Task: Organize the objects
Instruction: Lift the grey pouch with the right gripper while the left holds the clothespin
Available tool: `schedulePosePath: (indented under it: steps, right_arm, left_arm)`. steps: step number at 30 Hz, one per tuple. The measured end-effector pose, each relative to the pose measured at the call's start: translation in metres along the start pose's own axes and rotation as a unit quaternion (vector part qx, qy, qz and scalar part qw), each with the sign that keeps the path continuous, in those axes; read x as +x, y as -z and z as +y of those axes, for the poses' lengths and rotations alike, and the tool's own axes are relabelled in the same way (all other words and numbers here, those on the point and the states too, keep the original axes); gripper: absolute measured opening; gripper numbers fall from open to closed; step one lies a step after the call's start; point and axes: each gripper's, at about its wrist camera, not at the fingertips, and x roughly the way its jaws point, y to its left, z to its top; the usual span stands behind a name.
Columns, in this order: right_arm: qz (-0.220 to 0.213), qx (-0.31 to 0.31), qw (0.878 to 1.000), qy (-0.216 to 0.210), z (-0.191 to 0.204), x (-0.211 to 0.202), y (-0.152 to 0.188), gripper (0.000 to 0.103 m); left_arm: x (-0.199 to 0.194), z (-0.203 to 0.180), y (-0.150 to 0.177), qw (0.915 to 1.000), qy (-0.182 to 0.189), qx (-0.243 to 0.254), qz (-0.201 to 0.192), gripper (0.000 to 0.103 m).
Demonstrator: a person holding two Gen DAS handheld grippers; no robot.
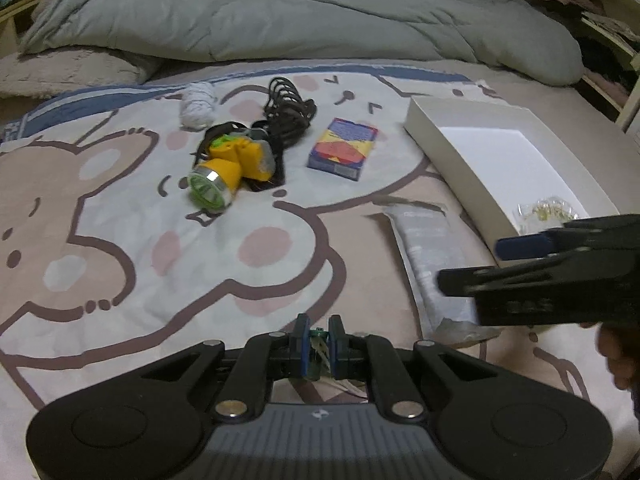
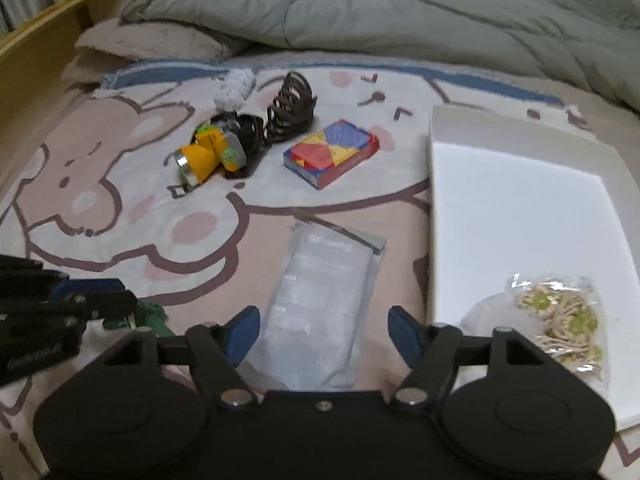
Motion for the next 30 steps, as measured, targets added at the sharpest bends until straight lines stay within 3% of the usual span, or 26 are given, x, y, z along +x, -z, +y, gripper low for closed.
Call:
schedulePosePath:
  steps: [4,6,10,14,20,21,22,30]
  right_arm:
    - [0.025,0.005,1.000,0.015,0.004,0.019,-0.003,0.075]
    - [0.025,0.008,0.999,0.031,0.005,0.025,-0.005,0.082]
    - [0.040,0.036,0.998,0.028,0.000,0.036,-0.006,0.084]
    - [0.043,0.021,0.998,0.030,0.006,0.040,-0.005,0.081]
    - [0.057,-0.032,0.998,0.022,0.018,0.044,-0.002,0.058]
    - [0.056,-0.034,0.998,0.019,0.018,0.043,-0.002,0.056]
    - [0.055,-0.035,0.998,0.016,0.017,0.041,-0.002,0.054]
    - [0.016,-0.044,0.999,0.008,0.018,0.023,-0.007,0.051]
  left_arm:
    - [0.007,0.000,0.001,0.9999,-0.005,0.014,0.006,0.013]
    - [0.009,0.002,0.002,0.9998,-0.005,0.016,0.007,0.013]
    - [0.015,0.002,0.003,0.9997,-0.004,0.013,0.021,0.032]
    - [0.025,-0.002,0.005,0.9987,-0.013,0.022,0.044,0.035]
    - [0.029,-0.002,0.005,0.9983,-0.011,0.023,0.053,0.033]
    - [0.029,-0.001,0.006,0.9983,-0.006,0.020,0.054,0.029]
    - [0.028,0.000,0.006,0.9983,0.003,0.017,0.055,0.018]
    - [0.012,-0.002,0.000,0.9997,-0.003,0.009,0.021,0.016]
